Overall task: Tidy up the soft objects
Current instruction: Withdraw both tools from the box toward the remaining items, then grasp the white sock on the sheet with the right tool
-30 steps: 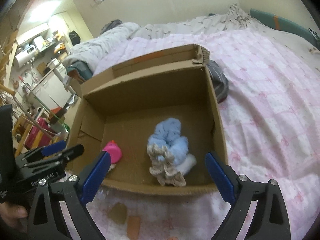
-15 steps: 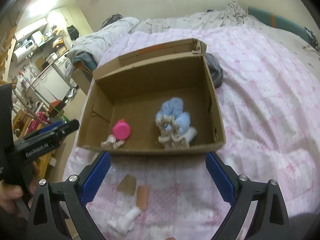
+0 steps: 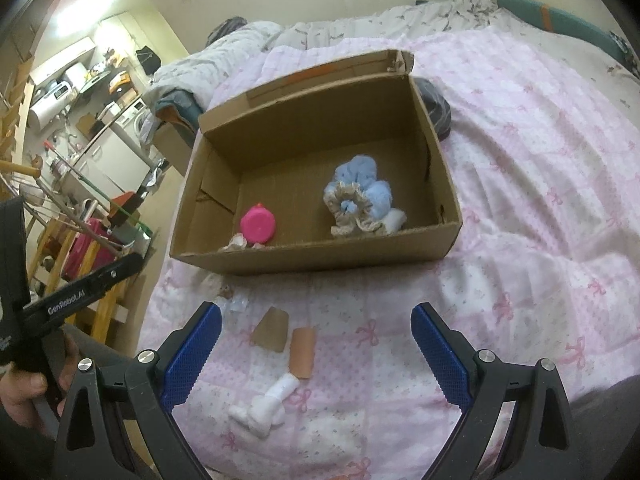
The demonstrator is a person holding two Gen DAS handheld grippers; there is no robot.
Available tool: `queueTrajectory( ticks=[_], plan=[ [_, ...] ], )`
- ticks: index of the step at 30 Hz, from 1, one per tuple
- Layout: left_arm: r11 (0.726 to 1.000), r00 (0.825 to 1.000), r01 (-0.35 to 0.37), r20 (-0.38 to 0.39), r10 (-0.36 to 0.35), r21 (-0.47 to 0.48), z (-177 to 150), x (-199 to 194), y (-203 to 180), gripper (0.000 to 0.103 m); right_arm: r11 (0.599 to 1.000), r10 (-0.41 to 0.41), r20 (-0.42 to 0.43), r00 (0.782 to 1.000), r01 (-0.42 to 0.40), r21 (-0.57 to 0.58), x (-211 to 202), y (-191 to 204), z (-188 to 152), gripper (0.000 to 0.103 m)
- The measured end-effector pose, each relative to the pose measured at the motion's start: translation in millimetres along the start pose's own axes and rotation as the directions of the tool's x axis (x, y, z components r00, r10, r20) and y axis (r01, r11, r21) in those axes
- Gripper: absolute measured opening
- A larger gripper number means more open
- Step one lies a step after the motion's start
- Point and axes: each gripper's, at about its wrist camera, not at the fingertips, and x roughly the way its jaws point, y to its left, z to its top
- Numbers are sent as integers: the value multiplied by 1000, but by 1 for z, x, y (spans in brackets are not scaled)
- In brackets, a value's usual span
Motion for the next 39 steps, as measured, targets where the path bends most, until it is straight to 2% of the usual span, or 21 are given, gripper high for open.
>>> queueTrajectory(
  ticks=[4, 6, 9, 12, 14, 17, 19, 24, 28, 32, 35, 37, 38, 39],
  plan=[
    [1000, 1000, -11, -16, 11, -28, -4, 4, 3, 63, 1000, 14, -89, 996, -16, -22, 17, 6, -7, 102],
    [999, 1000, -21, -14, 21, -29, -4, 6, 4, 63, 998, 21, -147, 989, -29, -57, 28, 14, -13, 102],
    [998, 1000, -29, -8, 29, -49, -3, 6, 8, 63, 992, 68, -230, 971, -90, -89, 42, 27, -23, 102],
    [997, 999, -31, 8, 32, -77, -1, 3, 14, 63, 977, -8, -279, 960, -52, -206, 54, 47, -38, 101],
    [995, 999, -29, 15, 31, -91, 1, 2, 16, 63, 963, 1, -315, 949, -86, -256, 61, 59, -46, 101],
    [994, 999, -32, 18, 34, -100, 1, 1, 18, 63, 944, -15, -351, 936, -103, -315, 71, 70, -56, 96],
    [994, 999, -37, 19, 40, -102, 2, 2, 18, 63, 930, -33, -379, 925, -111, -350, 78, 75, -61, 74],
    [994, 999, -37, 17, 39, -106, 2, 2, 19, 63, 929, -8, -440, 898, -156, -336, 91, 73, -63, 73],
    [994, 999, -30, 18, 32, -110, 3, 3, 19, 63, 912, -2, -476, 879, -194, -362, 97, 78, -70, 73],
    [993, 1000, -25, 15, 27, -114, 3, 3, 19, 63, 881, -55, -453, 890, -170, -441, 103, 87, -77, 73],
    [993, 999, -25, 17, 27, -118, 3, 3, 19, 63, 863, -60, -438, 897, -173, -474, 105, 92, -78, 57],
    [992, 1000, -24, 16, 26, -125, 3, 4, 20, 63, 866, -43, -443, 896, -188, -464, 106, 91, -76, 35],
    [991, 1000, -23, 15, 25, -131, 3, 4, 20, 63, 867, -35, -442, 896, -193, -459, 105, 91, -76, 34],
    [990, 1000, -22, 14, 24, -136, 3, 3, 21, 63, 867, -33, -436, 900, -192, -460, 104, 91, -75, 29]
  ],
)
